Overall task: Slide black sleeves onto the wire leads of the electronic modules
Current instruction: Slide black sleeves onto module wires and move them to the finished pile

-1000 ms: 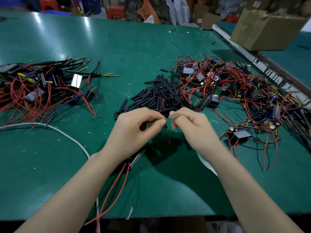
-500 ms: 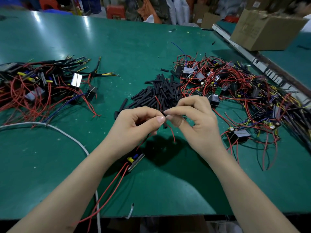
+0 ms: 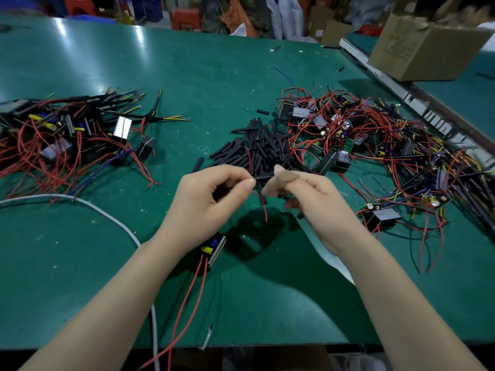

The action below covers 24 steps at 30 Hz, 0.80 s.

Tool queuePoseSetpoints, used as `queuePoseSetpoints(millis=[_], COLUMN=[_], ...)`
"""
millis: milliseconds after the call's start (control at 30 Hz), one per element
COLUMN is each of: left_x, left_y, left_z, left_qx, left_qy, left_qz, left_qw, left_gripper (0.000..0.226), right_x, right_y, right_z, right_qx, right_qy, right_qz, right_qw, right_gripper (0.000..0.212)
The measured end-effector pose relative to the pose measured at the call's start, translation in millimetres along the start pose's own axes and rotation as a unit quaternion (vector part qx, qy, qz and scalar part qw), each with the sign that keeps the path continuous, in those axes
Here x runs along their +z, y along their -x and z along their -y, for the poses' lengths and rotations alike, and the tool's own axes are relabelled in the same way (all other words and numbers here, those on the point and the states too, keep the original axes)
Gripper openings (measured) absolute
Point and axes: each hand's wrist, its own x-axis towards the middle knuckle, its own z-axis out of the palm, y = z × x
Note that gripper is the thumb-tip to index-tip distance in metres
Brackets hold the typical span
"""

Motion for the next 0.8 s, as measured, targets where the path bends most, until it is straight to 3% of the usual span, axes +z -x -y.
queuePoseSetpoints(millis=[100,267,400,567,667,733,800], left_x=[-1.1,-0.6,-1.3,-2.7,-2.4,-1.0,0.8], left_y=[-1.4,-3.7,-3.6,-1.7,-2.4,-1.7,-0.1], left_z=[-2.6,-9.9,-11.2,-13.5,-12.0,-10.0,-7.9], left_qx=[-0.101,-0.147,-0.190,-0.188,-0.188,-0.170,-0.120], left_qy=[0.123,0.210,0.253,0.282,0.286,0.247,0.168], left_qz=[-0.010,0.014,0.034,0.120,0.107,0.090,0.079], left_qw=[0.987,0.966,0.948,0.933,0.934,0.950,0.975], left_gripper=[0.007,0.008,0.009,0.014,0.013,0.011,0.008], right_x=[-6.1,-2.4,1.6,1.7,0.5,2.8,6.1], right_y=[4.2,3.3,-0.9,-4.5,-2.8,-0.1,1.7], right_z=[2.8,-7.6,-16.1,-17.3,-16.0,-15.1,-10.9], right_qx=[-0.092,-0.258,-0.338,-0.364,-0.360,-0.324,-0.228], right_qy=[-0.027,0.159,0.238,0.285,0.290,0.276,0.236], right_qz=[0.003,-0.080,-0.108,-0.157,-0.154,-0.148,-0.125], right_qw=[0.995,0.950,0.904,0.873,0.873,0.893,0.936], right_gripper=[0.021,0.023,0.029,0.018,0.011,0.016,0.017])
